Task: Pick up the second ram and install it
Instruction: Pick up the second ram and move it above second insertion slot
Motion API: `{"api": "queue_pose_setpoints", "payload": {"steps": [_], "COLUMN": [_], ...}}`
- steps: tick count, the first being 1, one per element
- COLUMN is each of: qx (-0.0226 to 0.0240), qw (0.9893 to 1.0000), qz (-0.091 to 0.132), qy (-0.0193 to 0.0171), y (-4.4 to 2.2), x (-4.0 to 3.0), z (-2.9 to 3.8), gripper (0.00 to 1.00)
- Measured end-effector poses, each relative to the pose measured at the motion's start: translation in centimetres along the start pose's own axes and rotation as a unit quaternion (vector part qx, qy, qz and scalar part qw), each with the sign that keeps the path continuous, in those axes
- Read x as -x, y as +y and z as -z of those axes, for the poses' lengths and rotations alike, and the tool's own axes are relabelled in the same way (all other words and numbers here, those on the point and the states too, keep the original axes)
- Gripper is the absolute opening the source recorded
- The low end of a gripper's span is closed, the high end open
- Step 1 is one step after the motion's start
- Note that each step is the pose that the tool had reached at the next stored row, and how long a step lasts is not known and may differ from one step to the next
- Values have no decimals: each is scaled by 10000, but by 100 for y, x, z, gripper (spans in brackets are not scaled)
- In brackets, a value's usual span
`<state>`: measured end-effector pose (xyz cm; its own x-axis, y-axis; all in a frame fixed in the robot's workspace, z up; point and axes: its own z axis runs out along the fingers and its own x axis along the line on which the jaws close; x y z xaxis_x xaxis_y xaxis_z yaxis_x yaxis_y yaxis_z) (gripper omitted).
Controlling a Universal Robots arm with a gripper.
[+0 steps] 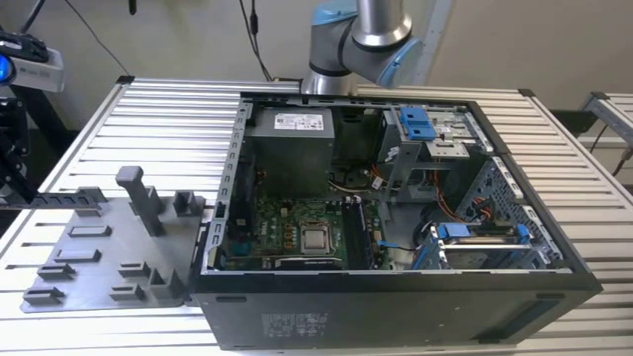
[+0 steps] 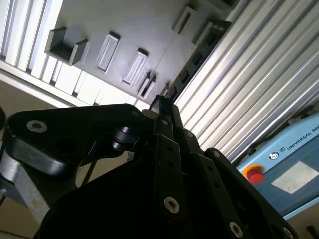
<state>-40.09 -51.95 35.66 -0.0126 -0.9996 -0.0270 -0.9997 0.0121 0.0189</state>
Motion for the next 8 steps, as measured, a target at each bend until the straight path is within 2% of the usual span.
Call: {"api": "queue_pose_setpoints", "payload": {"steps": [3, 8], "qx": [2, 1], "qw": [10000, 10000], "qz": [0, -1], "qy": [2, 1], "y": [0, 4], "x": [1, 5], "z": [31, 179], "gripper": [14, 14]}}
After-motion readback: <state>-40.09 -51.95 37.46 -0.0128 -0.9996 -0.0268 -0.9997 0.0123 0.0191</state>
